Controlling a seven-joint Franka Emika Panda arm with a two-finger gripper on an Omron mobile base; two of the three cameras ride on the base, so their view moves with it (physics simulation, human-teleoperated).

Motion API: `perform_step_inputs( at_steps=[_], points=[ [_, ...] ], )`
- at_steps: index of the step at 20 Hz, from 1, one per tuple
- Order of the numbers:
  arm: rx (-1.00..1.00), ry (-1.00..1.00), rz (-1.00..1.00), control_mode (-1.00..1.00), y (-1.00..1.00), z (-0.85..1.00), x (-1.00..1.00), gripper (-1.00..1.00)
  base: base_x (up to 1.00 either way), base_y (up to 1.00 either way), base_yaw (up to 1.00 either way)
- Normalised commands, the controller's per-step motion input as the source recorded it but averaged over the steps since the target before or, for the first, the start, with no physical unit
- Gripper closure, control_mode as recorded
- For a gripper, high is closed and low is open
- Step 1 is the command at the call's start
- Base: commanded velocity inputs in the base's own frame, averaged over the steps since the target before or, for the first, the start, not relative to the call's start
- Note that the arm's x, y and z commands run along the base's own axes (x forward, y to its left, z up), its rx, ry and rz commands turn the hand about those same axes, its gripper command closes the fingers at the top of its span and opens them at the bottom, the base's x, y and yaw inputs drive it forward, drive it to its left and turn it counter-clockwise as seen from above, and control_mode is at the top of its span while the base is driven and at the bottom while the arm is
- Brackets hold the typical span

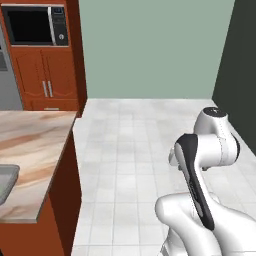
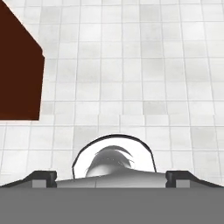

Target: Place the cold items (corn and squash) from the fridge in one tupperware on the dining counter. Place the warm items (hot dog and kebab skewer) in the stove area in another tupperware.

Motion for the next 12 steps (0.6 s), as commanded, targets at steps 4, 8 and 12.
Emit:
perform_step_inputs(
  at_steps=[4, 8, 12],
  points=[
    [0.0, 0.0, 0.0, 1.0, 0.0, 0.0, 0.0, -1.0, 1.0, -0.65, 0.04],
    [0.0, 0.0, 0.0, 1.0, 0.0, 0.0, 0.0, -1.0, 1.0, -0.58, 0.05],
    [0.0, 0.0, 0.0, 1.0, 0.0, 0.0, 0.0, -1.0, 1.0, -0.44, 0.06]
  ],
)
